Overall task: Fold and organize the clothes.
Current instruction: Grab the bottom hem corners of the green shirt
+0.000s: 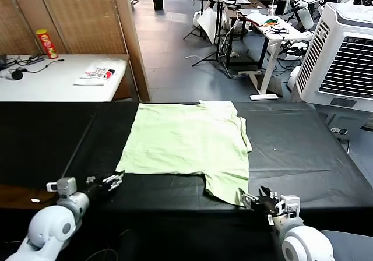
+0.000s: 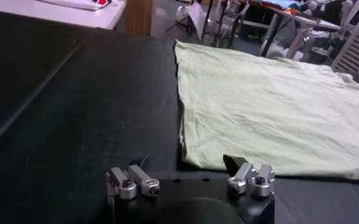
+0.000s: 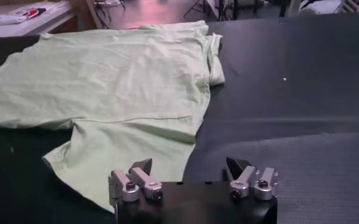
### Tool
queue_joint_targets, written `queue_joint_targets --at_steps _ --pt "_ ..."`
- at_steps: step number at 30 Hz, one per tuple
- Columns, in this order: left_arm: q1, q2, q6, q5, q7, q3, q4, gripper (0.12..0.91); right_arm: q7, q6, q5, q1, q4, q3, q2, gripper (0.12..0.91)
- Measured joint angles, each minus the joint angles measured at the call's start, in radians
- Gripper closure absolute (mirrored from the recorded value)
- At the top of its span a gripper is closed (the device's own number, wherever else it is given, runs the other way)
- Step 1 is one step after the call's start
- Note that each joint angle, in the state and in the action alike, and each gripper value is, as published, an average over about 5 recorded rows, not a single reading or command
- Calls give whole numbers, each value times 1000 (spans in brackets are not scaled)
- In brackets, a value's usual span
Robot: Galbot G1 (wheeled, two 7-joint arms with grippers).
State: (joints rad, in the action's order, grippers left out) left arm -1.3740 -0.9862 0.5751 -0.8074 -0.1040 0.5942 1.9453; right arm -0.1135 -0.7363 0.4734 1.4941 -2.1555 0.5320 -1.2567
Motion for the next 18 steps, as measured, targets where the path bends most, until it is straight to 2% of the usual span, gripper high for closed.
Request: queue_joint_targets --at_steps 2,5,8,10,15,18 --pt "4 -3 5 6 2 -2 -3 232 0 0 -1 1 1 -1 0 294" --pt "17 -11 14 17 2 -9 -13 232 -1 1 -5 1 6 -4 -3 377" --pt "26 -17 14 20 -4 -15 -22 244 -2 2 -11 1 14 -9 -8 506" --pt "27 -19 13 22 -5 -17 -25 297 -2 2 -15 2 18 -13 -12 619" --pt "22 -20 6 26 -2 -18 -28 567 -1 2 -25 10 21 -19 -21 849" --pt "18 -20 0 28 2 -18 -27 734 -1 2 -26 17 14 -18 -22 903"
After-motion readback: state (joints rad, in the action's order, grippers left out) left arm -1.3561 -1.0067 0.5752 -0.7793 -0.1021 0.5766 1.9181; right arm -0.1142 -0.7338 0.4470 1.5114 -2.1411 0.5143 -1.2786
